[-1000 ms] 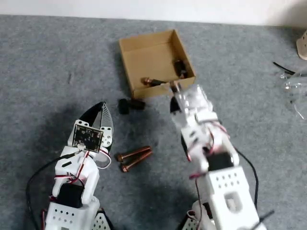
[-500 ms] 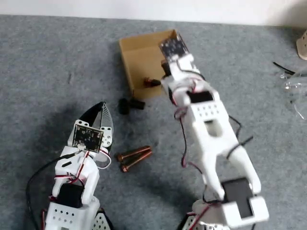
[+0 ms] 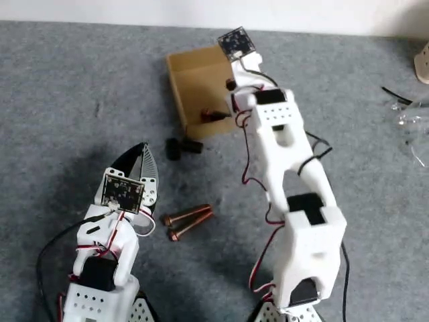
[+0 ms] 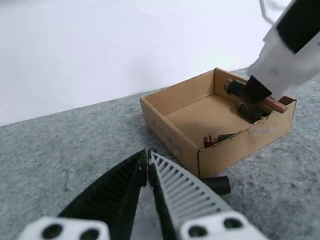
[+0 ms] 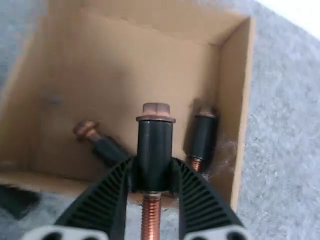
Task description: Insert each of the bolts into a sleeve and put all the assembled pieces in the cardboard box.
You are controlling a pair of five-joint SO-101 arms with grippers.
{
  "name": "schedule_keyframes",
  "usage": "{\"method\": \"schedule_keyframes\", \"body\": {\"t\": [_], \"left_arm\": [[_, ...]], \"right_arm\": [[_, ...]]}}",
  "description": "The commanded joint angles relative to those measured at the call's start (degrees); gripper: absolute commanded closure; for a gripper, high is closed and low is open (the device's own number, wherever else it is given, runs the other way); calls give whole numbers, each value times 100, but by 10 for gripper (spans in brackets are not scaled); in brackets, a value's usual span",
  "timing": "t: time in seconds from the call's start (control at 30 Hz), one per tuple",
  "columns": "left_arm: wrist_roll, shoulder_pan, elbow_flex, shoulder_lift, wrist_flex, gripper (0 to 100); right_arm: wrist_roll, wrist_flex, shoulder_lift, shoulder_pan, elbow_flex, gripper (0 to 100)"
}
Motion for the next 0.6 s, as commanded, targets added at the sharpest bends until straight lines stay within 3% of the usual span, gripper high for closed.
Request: {"method": "schedule_keyframes", "body": {"t": [0.0,0.4,0.57], "left_arm": [[-26,-4,110,-48,-18,973],[-26,4,110,-48,-18,973],[-26,4,110,-48,-18,973]], "right_arm": [[-70,4,110,198,-620,995],[-70,4,532,-31,-646,994],[-70,4,505,-303,-655,926]]}}
